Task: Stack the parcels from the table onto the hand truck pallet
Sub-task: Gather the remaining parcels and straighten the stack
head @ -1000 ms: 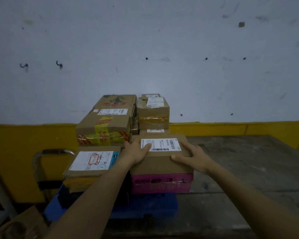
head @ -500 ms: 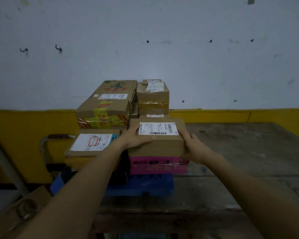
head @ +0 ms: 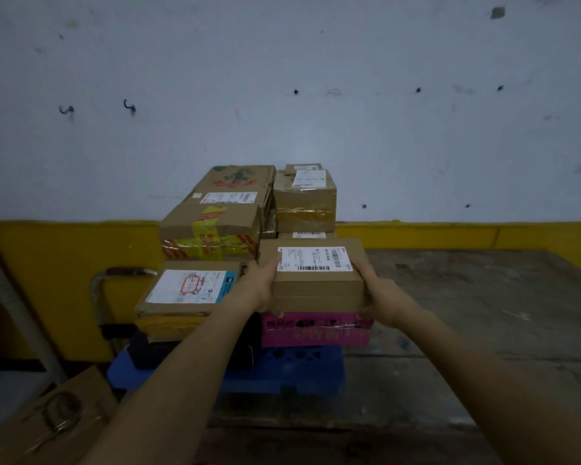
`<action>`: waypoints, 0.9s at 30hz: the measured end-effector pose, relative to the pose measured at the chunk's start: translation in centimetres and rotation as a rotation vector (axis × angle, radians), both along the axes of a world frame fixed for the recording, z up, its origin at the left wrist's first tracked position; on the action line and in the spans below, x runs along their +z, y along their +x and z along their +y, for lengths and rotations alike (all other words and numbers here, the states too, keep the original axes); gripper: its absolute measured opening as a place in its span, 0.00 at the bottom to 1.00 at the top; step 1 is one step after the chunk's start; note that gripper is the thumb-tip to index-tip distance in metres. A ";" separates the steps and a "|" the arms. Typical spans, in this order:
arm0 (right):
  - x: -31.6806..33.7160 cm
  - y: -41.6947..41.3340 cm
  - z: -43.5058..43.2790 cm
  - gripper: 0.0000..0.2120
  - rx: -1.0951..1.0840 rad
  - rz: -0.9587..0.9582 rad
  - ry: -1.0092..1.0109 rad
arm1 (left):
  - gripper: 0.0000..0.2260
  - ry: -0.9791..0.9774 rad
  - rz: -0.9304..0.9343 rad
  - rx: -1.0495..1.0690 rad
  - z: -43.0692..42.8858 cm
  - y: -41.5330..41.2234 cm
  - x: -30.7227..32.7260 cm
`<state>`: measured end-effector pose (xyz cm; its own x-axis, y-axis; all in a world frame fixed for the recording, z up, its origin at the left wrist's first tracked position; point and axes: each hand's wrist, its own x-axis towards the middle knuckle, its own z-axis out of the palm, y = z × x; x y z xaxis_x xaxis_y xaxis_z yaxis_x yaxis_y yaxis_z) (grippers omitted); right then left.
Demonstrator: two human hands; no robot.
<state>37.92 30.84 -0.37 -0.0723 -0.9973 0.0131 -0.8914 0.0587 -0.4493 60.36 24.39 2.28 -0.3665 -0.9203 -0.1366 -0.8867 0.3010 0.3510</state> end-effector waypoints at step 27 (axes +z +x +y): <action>1.4 -0.4 -1.5 0.50 0.007 0.015 0.105 | 0.30 -0.028 0.152 0.571 -0.9 13.1 0.2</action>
<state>37.56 29.38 1.02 -0.0657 -0.9937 -0.0907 -0.8986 0.0984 -0.4276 73.47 23.49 2.46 0.1740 -0.9803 -0.0938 -0.8516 -0.1976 0.4856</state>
